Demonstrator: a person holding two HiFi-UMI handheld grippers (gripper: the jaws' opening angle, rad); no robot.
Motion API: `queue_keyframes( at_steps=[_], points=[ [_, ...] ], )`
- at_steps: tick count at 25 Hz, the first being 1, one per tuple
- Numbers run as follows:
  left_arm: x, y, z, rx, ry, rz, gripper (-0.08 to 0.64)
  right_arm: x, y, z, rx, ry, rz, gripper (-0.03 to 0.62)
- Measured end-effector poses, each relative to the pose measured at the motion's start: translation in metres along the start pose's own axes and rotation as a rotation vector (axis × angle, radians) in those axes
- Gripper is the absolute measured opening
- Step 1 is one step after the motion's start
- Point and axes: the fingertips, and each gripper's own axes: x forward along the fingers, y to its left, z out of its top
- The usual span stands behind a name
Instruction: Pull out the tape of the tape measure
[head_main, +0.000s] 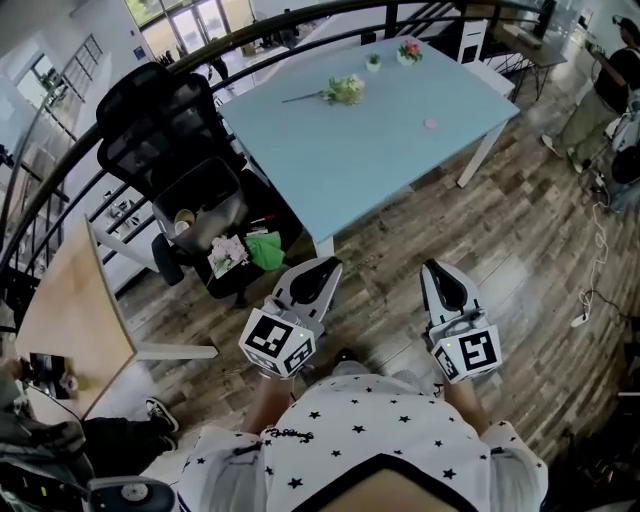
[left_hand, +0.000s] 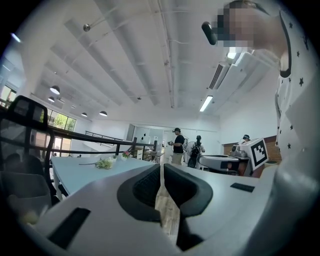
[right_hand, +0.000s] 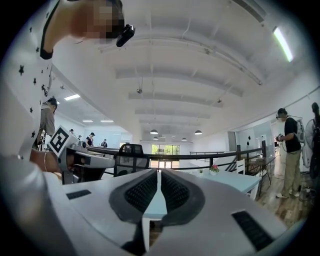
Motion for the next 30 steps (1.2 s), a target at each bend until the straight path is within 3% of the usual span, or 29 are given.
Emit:
queue_keyframes(
  at_steps=[11,19,30],
  points=[
    [0.017,0.003,-0.016,-0.047,0.025,-0.056,0.046,-0.005,-0.028,-0.027,0.062,0.084,-0.096,0.048],
    [0.034,0.03,-0.016,-0.067,0.032,0.052,0.046,0.031,-0.063,-0.024,0.066,0.06,-0.04,0.101],
    [0.125,0.05,-0.006,-0.05,0.042,0.157,0.046,0.093,-0.161,-0.032,0.107,0.028,0.057,0.11]
  ],
)
